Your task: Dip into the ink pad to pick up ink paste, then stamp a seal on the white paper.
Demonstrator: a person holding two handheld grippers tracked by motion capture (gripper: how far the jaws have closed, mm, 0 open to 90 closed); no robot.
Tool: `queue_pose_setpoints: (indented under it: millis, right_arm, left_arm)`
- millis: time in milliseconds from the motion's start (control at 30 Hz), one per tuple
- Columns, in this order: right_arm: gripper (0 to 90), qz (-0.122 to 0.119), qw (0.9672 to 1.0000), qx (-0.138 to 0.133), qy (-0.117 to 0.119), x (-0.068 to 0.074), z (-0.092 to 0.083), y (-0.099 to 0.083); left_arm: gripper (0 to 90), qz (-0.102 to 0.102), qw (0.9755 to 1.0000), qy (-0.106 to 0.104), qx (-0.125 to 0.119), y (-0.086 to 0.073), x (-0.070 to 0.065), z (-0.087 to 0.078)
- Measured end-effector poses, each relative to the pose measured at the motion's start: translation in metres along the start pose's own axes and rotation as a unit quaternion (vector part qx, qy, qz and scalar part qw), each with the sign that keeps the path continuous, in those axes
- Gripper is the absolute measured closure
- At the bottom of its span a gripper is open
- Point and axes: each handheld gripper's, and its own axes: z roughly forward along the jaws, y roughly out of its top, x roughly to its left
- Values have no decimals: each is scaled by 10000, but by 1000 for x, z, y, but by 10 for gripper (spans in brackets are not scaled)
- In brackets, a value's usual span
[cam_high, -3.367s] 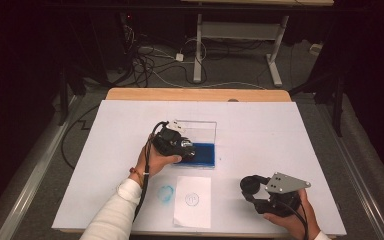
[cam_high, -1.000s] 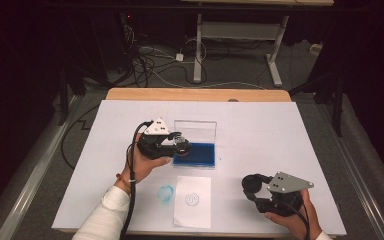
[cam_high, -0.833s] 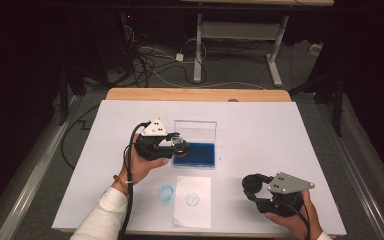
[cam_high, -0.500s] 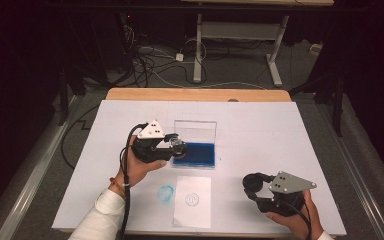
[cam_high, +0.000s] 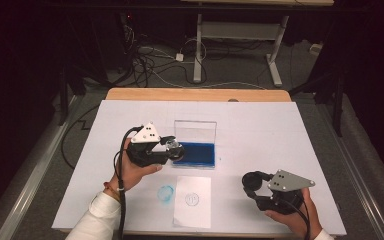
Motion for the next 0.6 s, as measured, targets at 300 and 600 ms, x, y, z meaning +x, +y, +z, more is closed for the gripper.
queue_pose_setpoints:
  millis: [300,600]
  right_arm:
    - [387,18,10000,-61,-39,0,-4,0]
    - [387,1,10000,26,16,3,0,-1]
  left_arm:
    - [546,97,9999,-71,2,-2,-6,-5]
    - [546,264,9996,-128,-38,-1,-17,-12]
